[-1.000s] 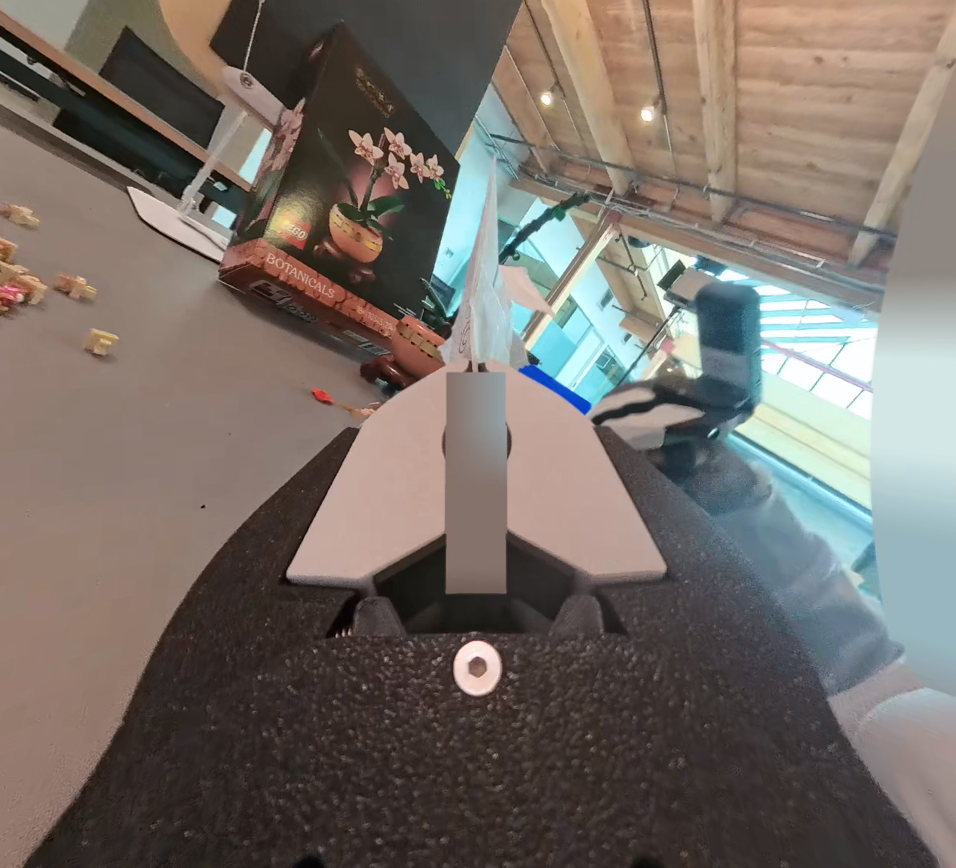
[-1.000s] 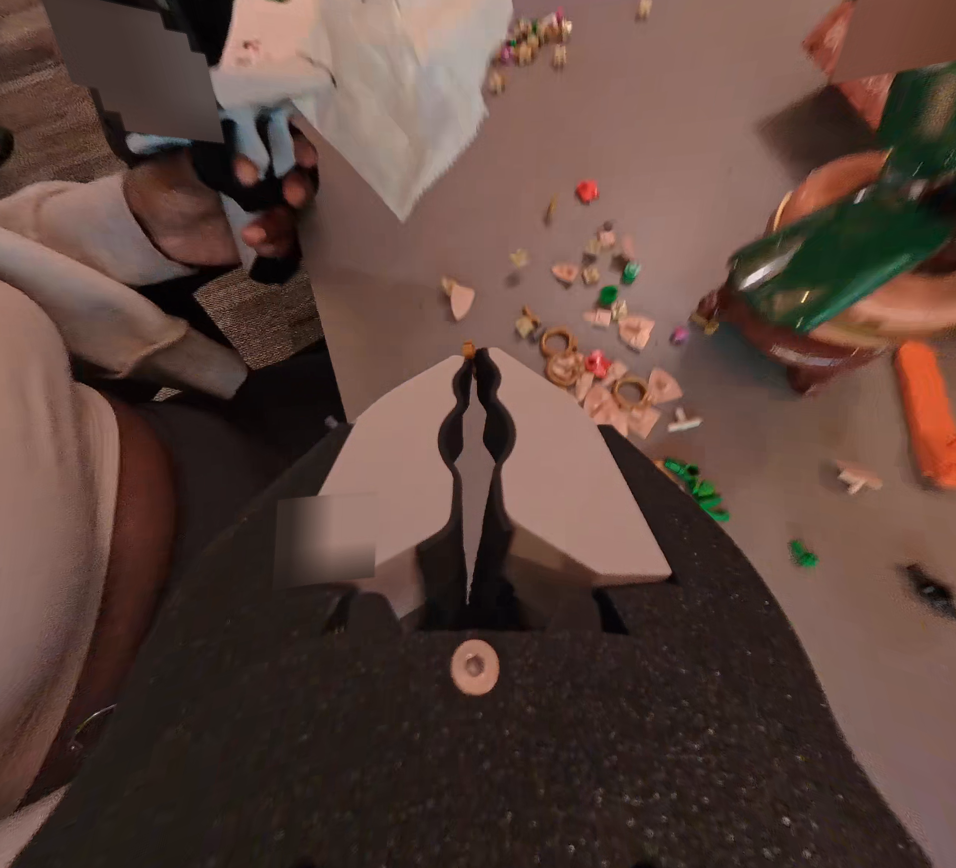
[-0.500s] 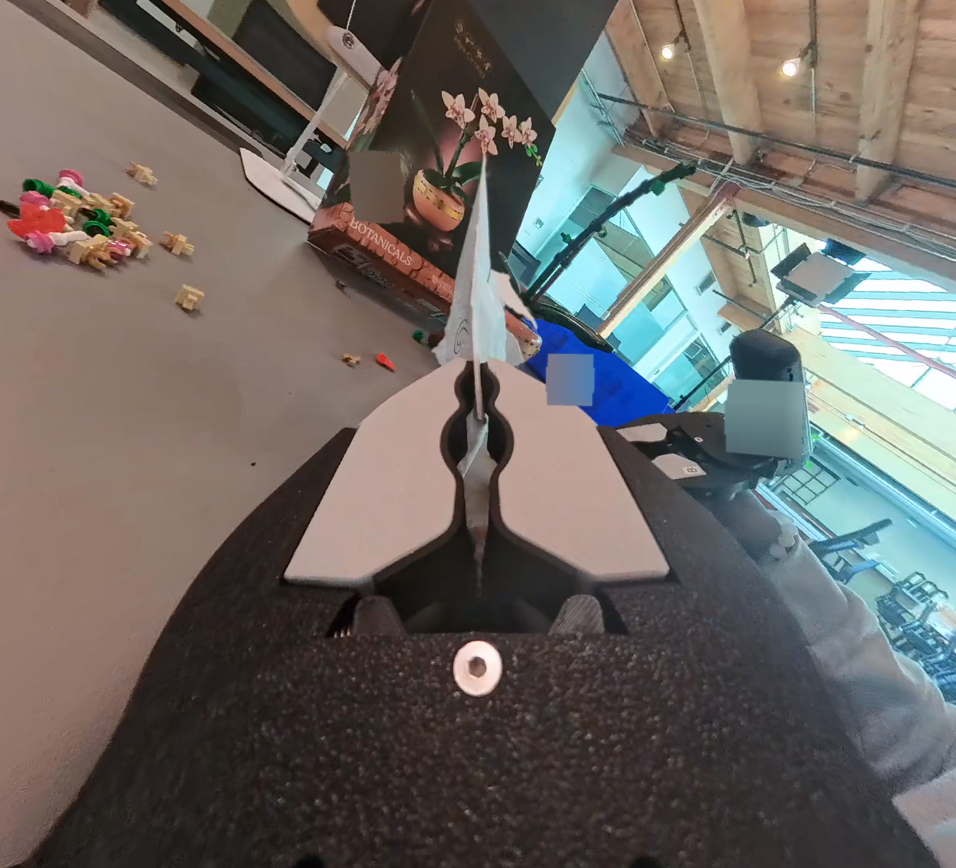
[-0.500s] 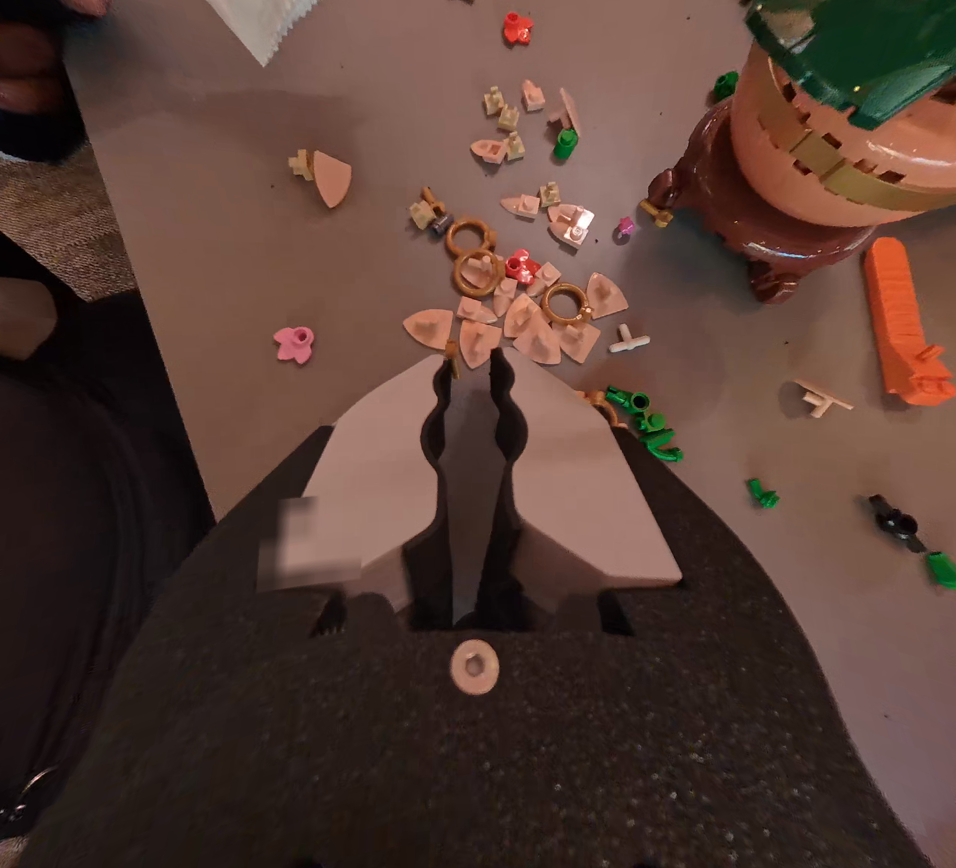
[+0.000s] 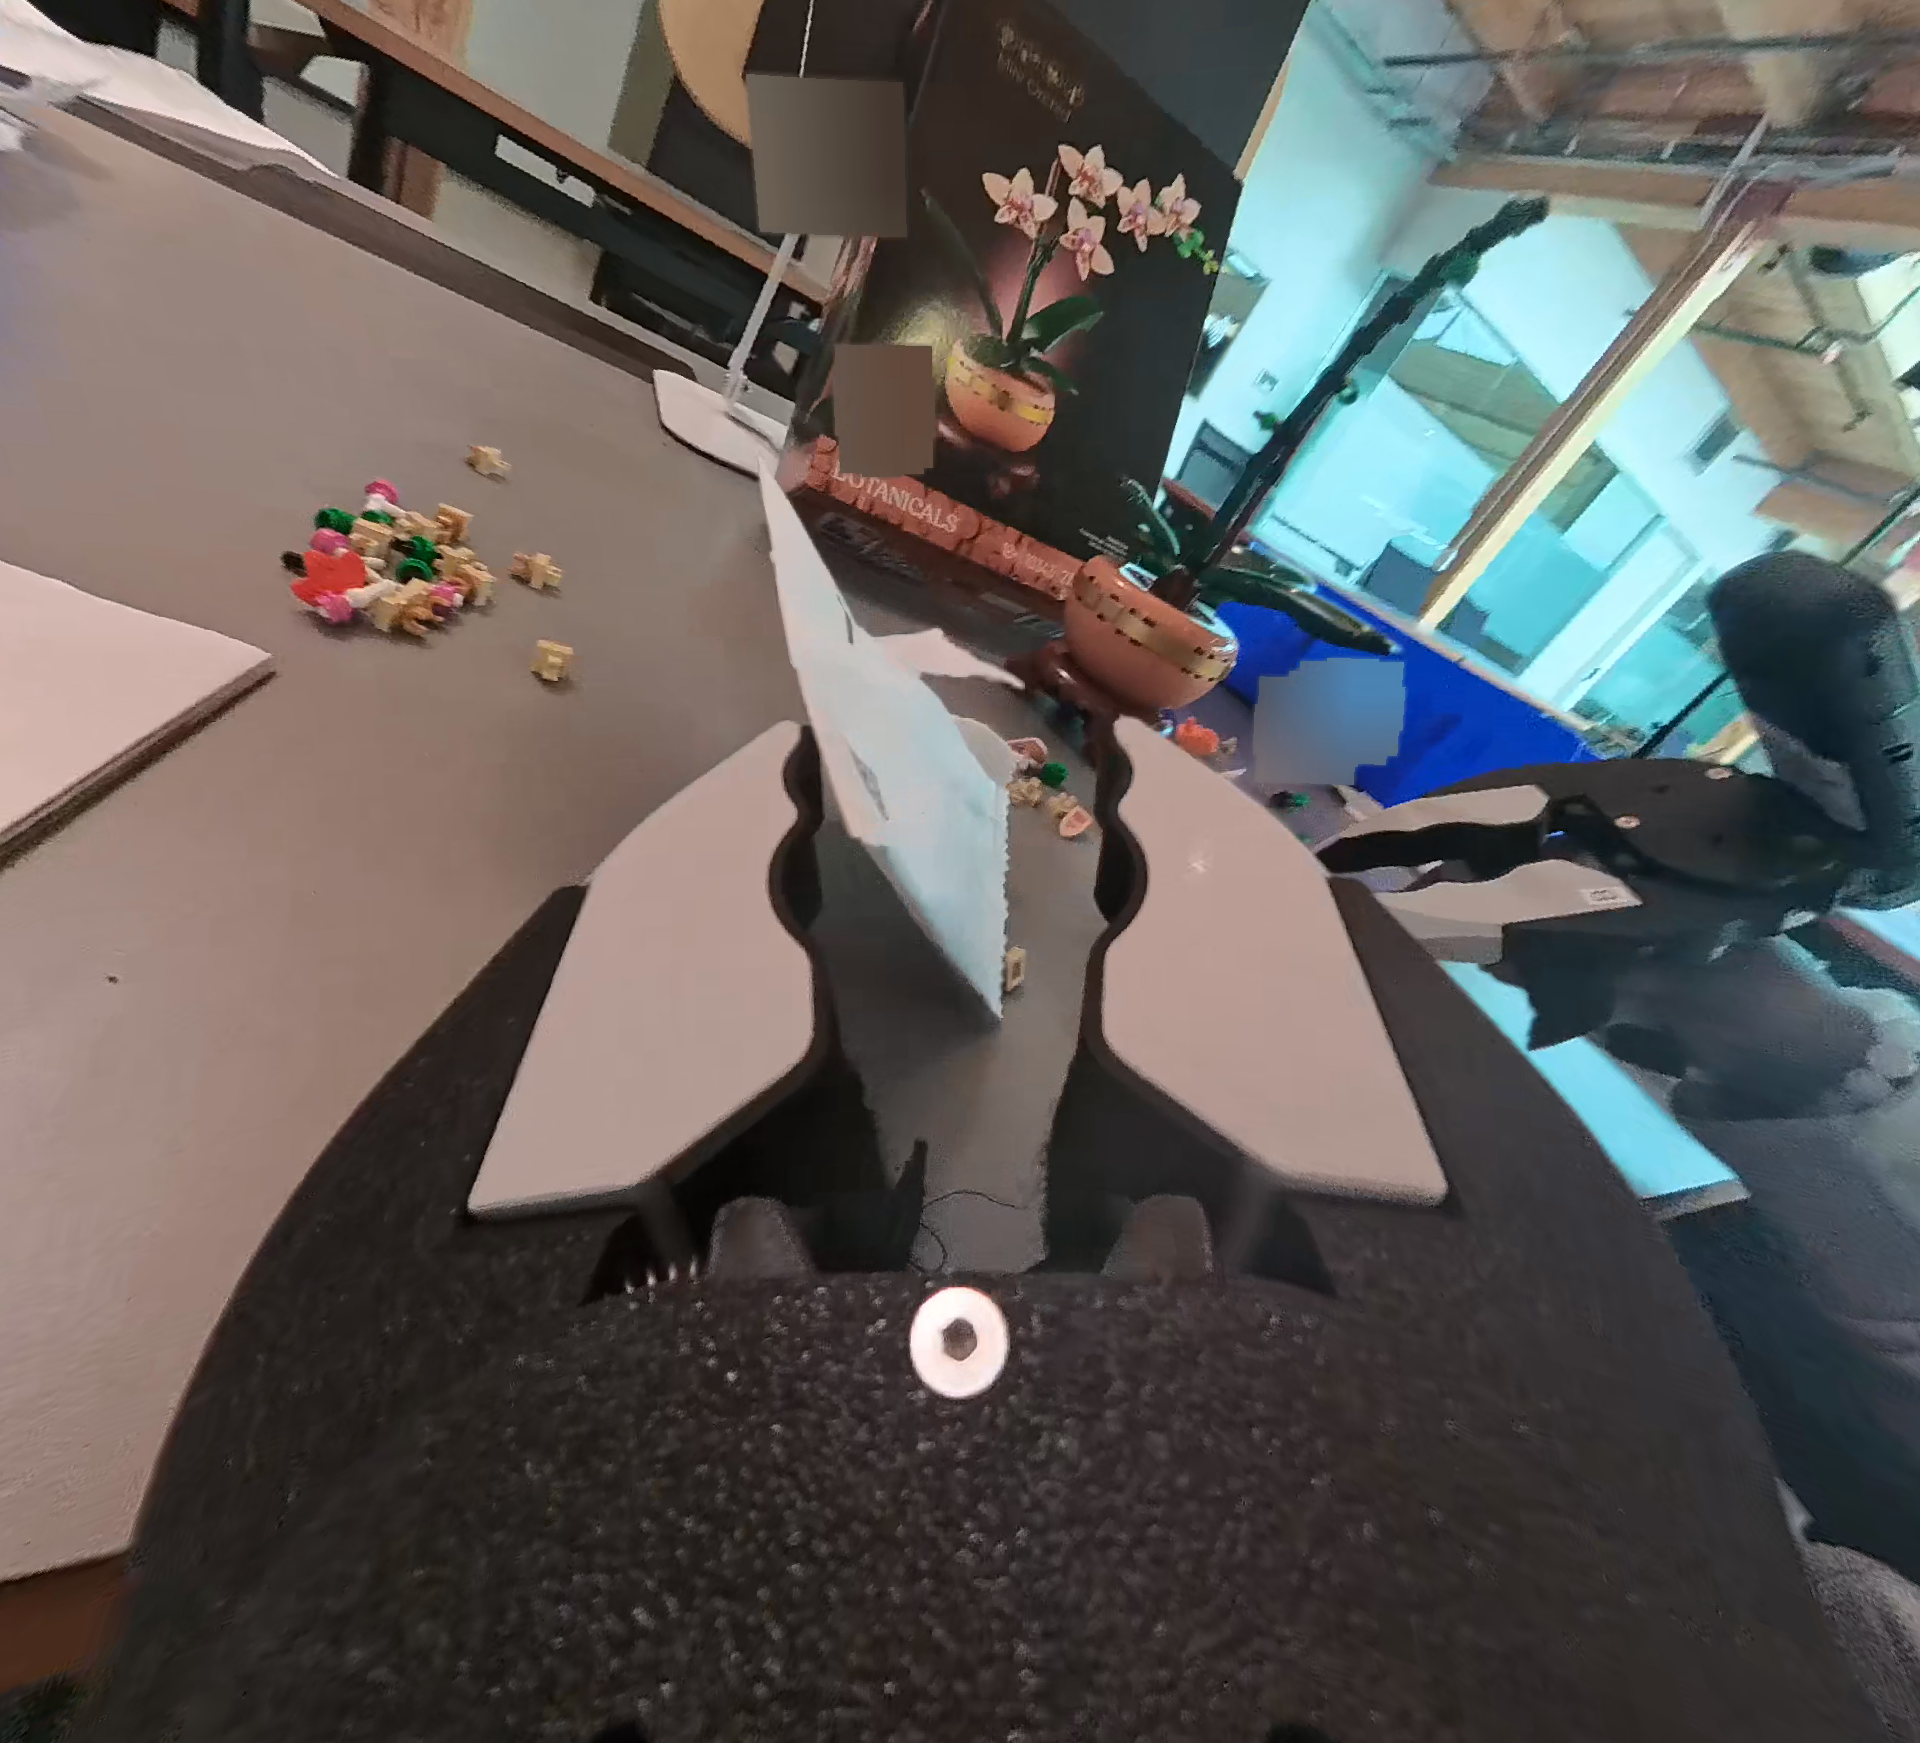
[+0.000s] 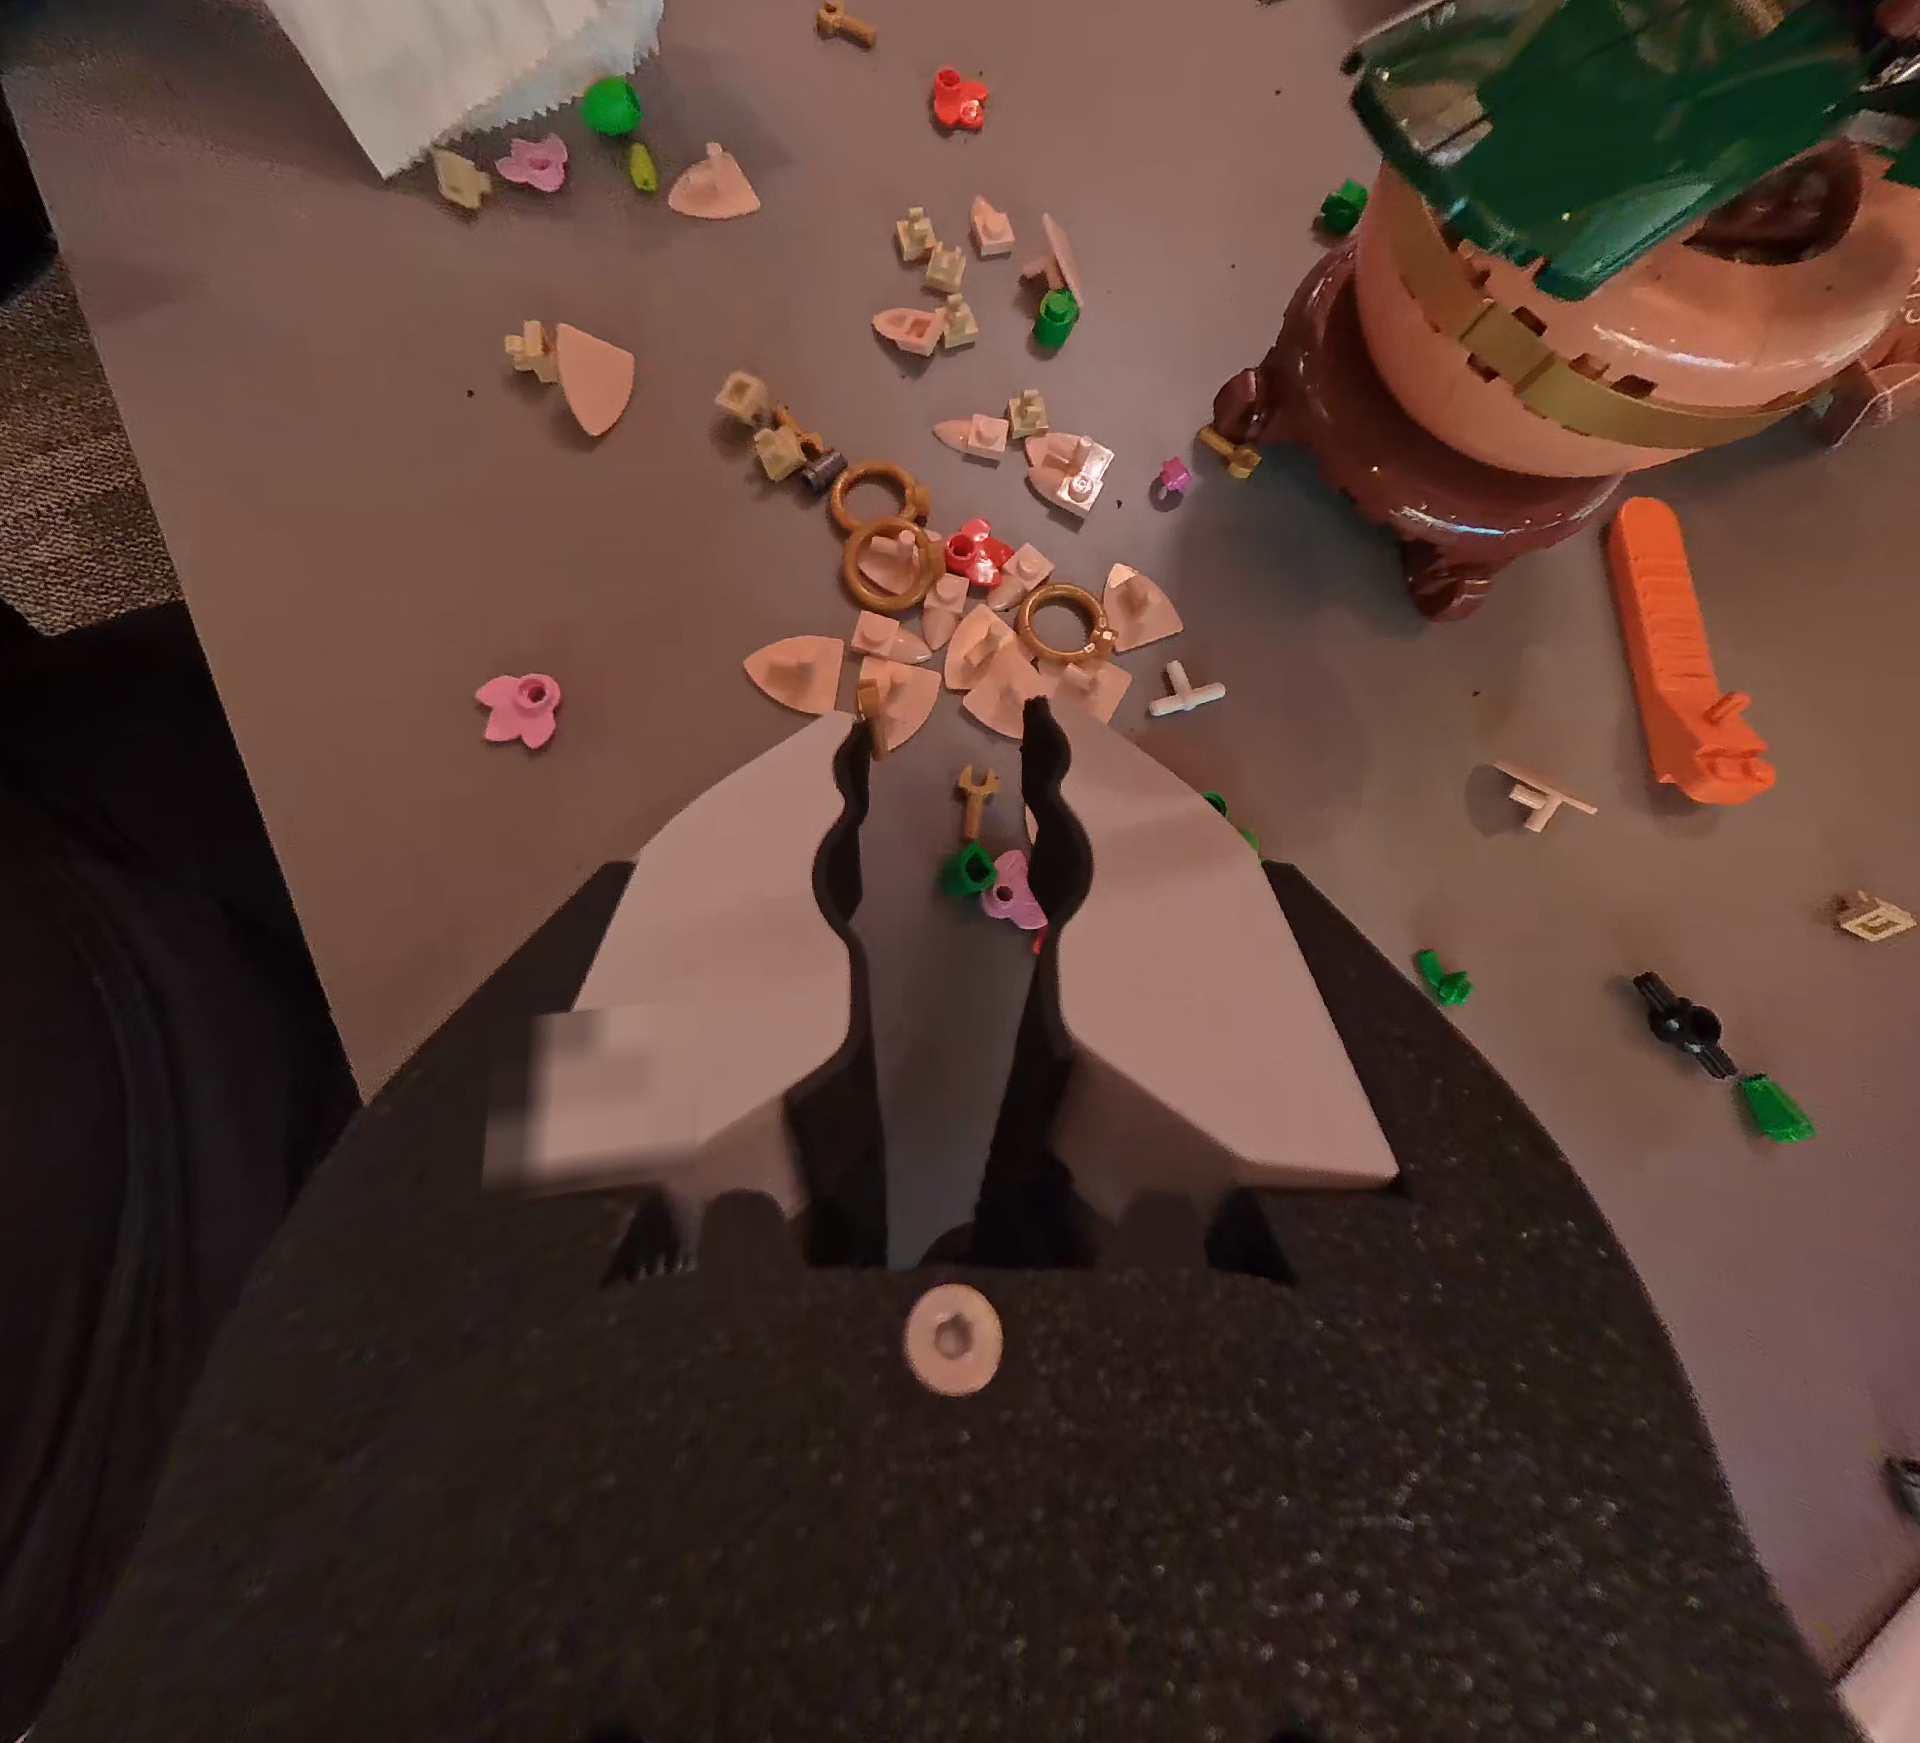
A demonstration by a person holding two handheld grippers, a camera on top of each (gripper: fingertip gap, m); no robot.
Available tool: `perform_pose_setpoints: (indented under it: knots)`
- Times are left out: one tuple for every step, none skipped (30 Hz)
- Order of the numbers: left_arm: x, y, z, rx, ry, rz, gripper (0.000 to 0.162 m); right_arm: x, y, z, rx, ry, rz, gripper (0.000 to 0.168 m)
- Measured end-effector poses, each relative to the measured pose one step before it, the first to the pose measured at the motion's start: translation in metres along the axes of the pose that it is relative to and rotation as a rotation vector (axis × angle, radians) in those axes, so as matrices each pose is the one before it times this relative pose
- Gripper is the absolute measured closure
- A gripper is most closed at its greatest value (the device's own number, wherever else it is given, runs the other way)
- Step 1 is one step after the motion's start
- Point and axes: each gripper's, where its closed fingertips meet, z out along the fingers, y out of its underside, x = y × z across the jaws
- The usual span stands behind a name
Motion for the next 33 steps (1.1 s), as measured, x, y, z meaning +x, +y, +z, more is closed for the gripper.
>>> perform_pose_setpoints:
  knots:
    - [-0.00106,0.00056,0.00000,-0.0078,-0.0121,0.0220,0.107,0.00070,0.00059,-0.00028,-0.0028,0.0059,0.0017,0.140]
    - [-0.00083,0.00067,-0.00013,-0.0081,-0.0094,0.0237,0.104,0.00061,-0.00041,-0.00015,0.0038,0.0021,0.0045,0.140]
    - [-0.00078,0.00088,-0.00028,-0.0093,-0.0095,0.0264,0.100,-0.00045,-0.00112,-0.00027,0.0082,-0.0062,0.0058,0.140]
    - [-0.00109,0.00065,-0.00043,-0.0093,-0.0111,0.0262,0.098,-0.00072,-0.00126,-0.00033,0.0090,-0.0088,0.0060,0.140]
    - [-0.00113,0.00043,-0.00049,-0.0077,-0.0101,0.0225,0.095,0.00008,-0.00071,-0.00046,0.0061,-0.0019,0.0059,0.140]
    - [-0.00080,0.00031,-0.00034,-0.0056,-0.0064,0.0159,0.093,0.00110,0.00017,-0.00028,0.0003,0.0051,0.0028,0.139]
    - [-0.00027,0.00008,-0.00027,-0.0036,-0.0022,0.0092,0.091,0.00112,0.00072,-0.00001,-0.0040,0.0054,-0.0013,0.139]
    - [-0.00024,-0.00005,-0.00025,-0.0020,-0.0011,0.0060,0.089,0.00104,0.00056,0.00043,-0.0034,0.0044,-0.0012,0.138]
    - [-0.00059,-0.00013,-0.00012,-0.0021,-0.0042,0.0058,0.087,0.00059,0.00035,0.00000,-0.0002,0.0016,0.0012,0.137]
    - [-0.00087,0.00011,-0.00015,-0.0048,-0.0074,0.0083,0.084,0.00002,-0.00034,0.00002,0.0017,-0.0022,0.0019,0.136]
    - [-0.00070,0.00086,-0.00002,-0.0121,-0.0083,0.0142,0.079,0.00066,-0.00042,-0.00028,-0.0005,0.0010,0.0033,0.134]
    - [-0.00079,0.00153,-0.00016,-0.0214,-0.0112,0.0222,0.074,0.00157,-0.00053,-0.00042,-0.0022,0.0037,0.0027,0.132]
    - [-0.00107,0.00191,-0.00028,-0.0248,-0.0139,0.0277,0.071,0.00099,-0.00037,-0.00049,-0.0003,0.0012,0.0002,0.132]
    - [-0.00078,0.00106,-0.00053,-0.0200,-0.0118,0.0293,0.068,0.00067,-0.00144,-0.00061,0.0067,0.0019,0.0016,0.131]
    - [-0.00025,-0.00012,-0.00073,-0.0106,-0.0084,0.0301,0.066,0.00081,-0.00203,-0.00119,0.0114,0.0021,0.0030,0.131]
    - [-0.00002,-0.00130,-0.00083,-0.0032,-0.0059,0.0316,0.064,0.00078,-0.00202,-0.00165,0.0112,0.0013,0.0035,0.131]
    - [0.00098,-0.00133,-0.00023,-0.0047,0.0012,0.0333,0.065,0.00053,-0.00194,-0.00106,0.0078,0.0007,0.0034,0.131]
    - [0.00131,-0.00045,0.00050,-0.0125,0.0074,0.0306,0.066,0.00060,-0.00180,-0.00113,0.0061,0.0028,0.0032,0.131]
    - [0.00086,0.00039,0.00098,-0.0159,0.0073,0.0205,0.066,-0.00005,-0.00209,-0.00003,0.0091,0.0031,0.0028,0.132]
    - [0.00016,0.00051,0.00105,-0.0107,0.0048,0.0078,0.066,-0.00055,-0.00231,-0.00124,0.0094,-0.0011,-0.0003,0.132]
    - [0.00018,-0.00008,0.00076,-0.0026,0.0060,-0.0006,0.068,-0.00031,-0.00217,-0.00117,0.0096,0.0016,-0.0020,0.132]
    - [0.00014,-0.00038,0.00048,0.0019,0.0055,-0.0021,0.068,0.00055,-0.00126,-0.00090,0.0052,0.0058,-0.0022,0.132]
    - [-0.00050,-0.00047,0.00006,0.0043,0.0013,0.0016,0.068,0.00067,-0.00019,-0.00048,0.0002,0.0043,-0.0048,0.132]
    - [-0.00089,-0.00037,-0.00030,0.0051,-0.0019,0.0071,0.067,0.00125,-0.00017,-0.00042,0.0014,0.0061,-0.0059,0.132]
    - [-0.00033,-0.00020,-0.00048,0.0009,0.0004,0.0122,0.068,0.00171,0.00029,-0.00010,0.0016,0.0077,-0.0011,0.132]
    - [0.00047,-0.00004,-0.00075,-0.0043,0.0052,0.0136,0.068,0.00104,0.00001,-0.00027,0.0032,0.0014,0.0043,0.132]
    - [0.00014,-0.00037,-0.00097,-0.0064,0.0024,0.0115,0.068,0.00068,-0.00083,-0.00049,0.0119,-0.0024,0.0073,0.132]
    - [-0.00027,-0.00117,-0.00071,-0.0052,-0.0009,0.0124,0.067,0.00003,-0.00147,-0.00030,0.0174,-0.0060,0.0091,0.132]
    - [0.00004,-0.00166,-0.00099,-0.0015,0.0032,0.0169,0.069,-0.00017,-0.00133,-0.00065,0.0140,-0.0089,0.0119,0.132]
    - [0.00012,-0.00268,-0.00128,0.0049,0.0048,0.0168,0.070,-0.00062,-0.00042,-0.00052,0.0083,-0.0101,0.0121,0.132]
    - [-0.00091,-0.00437,-0.00146,0.0148,-0.0009,0.0116,0.075,-0.00033,-0.00029,-0.00089,0.0076,-0.0085,0.0071,0.131]
    - [-0.00051,-0.00545,-0.00198,0.0268,0.0022,0.0050,0.093,-0.00032,-0.00032,-0.00102,0.0082,-0.0076,0.0007,0.131]
    - [0.00195,-0.00650,-0.00225,0.0372,0.0206,-0.0062,0.119,0.00066,-0.00066,-0.00127,0.0128,-0.0032,0.0001,0.130]
